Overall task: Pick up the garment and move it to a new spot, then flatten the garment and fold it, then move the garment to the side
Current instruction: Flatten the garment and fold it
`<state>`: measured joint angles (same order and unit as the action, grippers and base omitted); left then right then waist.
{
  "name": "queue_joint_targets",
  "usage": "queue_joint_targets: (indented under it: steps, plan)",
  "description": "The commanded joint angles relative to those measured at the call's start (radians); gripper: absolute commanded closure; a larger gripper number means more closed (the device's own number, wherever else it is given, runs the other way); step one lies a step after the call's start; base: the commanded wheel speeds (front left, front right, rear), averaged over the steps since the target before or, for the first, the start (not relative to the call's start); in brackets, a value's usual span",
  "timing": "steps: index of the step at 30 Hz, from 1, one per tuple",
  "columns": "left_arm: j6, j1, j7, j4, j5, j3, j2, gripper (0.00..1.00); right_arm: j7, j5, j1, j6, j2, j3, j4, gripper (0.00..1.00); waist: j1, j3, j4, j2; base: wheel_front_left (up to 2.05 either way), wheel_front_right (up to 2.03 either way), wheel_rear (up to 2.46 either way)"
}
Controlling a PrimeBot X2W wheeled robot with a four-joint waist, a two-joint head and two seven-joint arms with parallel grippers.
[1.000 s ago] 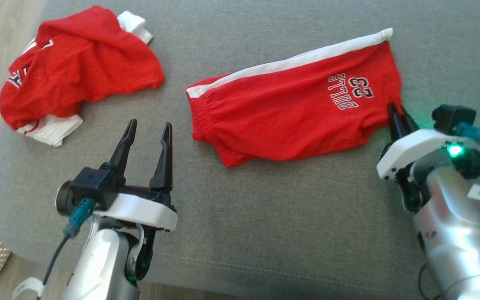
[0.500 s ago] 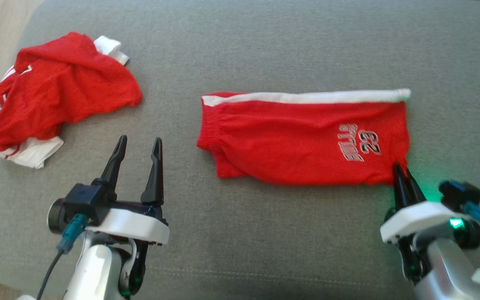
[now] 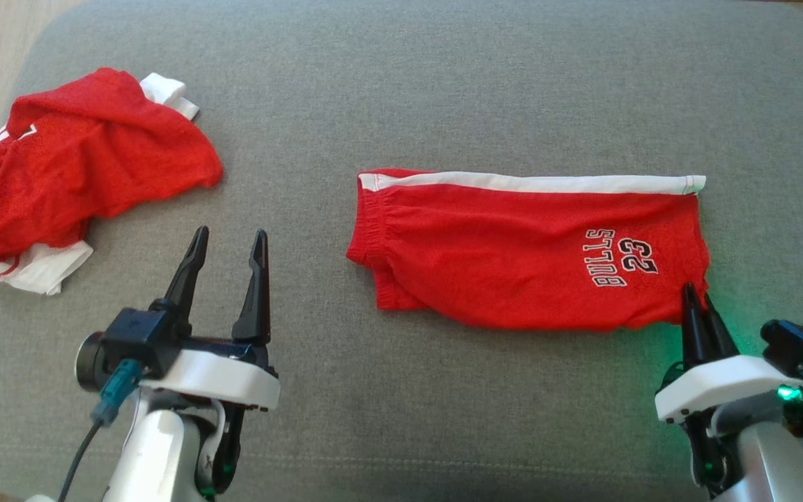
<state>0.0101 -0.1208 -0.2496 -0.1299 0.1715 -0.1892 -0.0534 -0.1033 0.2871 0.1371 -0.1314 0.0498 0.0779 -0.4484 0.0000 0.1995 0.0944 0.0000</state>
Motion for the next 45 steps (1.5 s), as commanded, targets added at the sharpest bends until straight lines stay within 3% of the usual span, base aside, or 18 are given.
queue_joint_targets:
  steps: [1,8,14,20,29,30,31,32,40,45]
  plan:
    - [0.004,-0.009,-0.012,0.036,-0.008,0.028,-0.009,0.0,0.011,-0.018,0.008,0.001,0.002,-0.025,0.067,1.0,0.0,0.0,0.003,0.0,0.0,0.0,0.0]
    - [0.001,-0.014,-0.012,0.035,-0.006,0.032,-0.008,0.0,0.08,-0.047,0.068,0.001,0.001,-0.137,0.224,1.0,0.0,0.001,0.003,0.0,0.0,0.0,0.0]
    - [0.005,-0.028,-0.012,0.033,-0.004,0.025,-0.007,0.0,0.159,-0.034,0.19,0.001,0.001,-0.361,0.309,1.0,0.0,0.005,0.019,0.0,0.0,0.0,0.0]
    - [0.003,-0.036,-0.012,0.034,0.005,0.016,-0.004,0.0,0.184,0.063,0.242,0.001,0.001,-0.568,0.237,1.0,0.0,0.016,0.06,0.0,0.0,0.0,0.0]
    - [-0.005,-0.036,-0.012,0.037,0.016,0.013,0.0,0.0,0.151,0.144,0.242,0.001,0.001,-0.716,0.083,1.0,0.0,0.042,0.084,0.0,0.0,0.0,0.0]
    - [-0.005,-0.036,-0.012,0.037,0.016,0.013,0.0,0.0,0.144,0.149,0.246,0.001,0.001,-0.728,0.075,0.9,0.0,0.043,0.082,0.0,0.0,0.0,0.0]
    - [-0.006,-0.036,-0.012,0.037,0.016,0.014,0.0,0.0,0.136,0.152,0.251,0.001,0.001,-0.743,0.07,0.53,0.0,0.044,0.08,0.0,0.0,0.0,0.0]
    - [-0.006,-0.036,-0.012,0.036,0.015,0.013,0.0,0.0,0.127,0.16,0.255,0.001,0.001,-0.756,0.067,0.0,0.0,0.044,0.078,0.0,0.0,0.0,0.0]
    - [-0.005,-0.037,-0.012,0.033,-0.002,0.019,0.0,0.0,0.04,0.144,0.266,0.001,0.016,-0.816,0.136,0.0,0.0,0.03,0.049,0.0,0.0,0.0,0.0]
    - [-0.008,-0.028,-0.012,0.035,-0.009,0.031,-0.004,0.0,-0.01,0.113,0.213,0.001,0.041,-0.68,0.222,0.0,0.0,0.013,0.025,0.0,0.0,0.0,0.0]
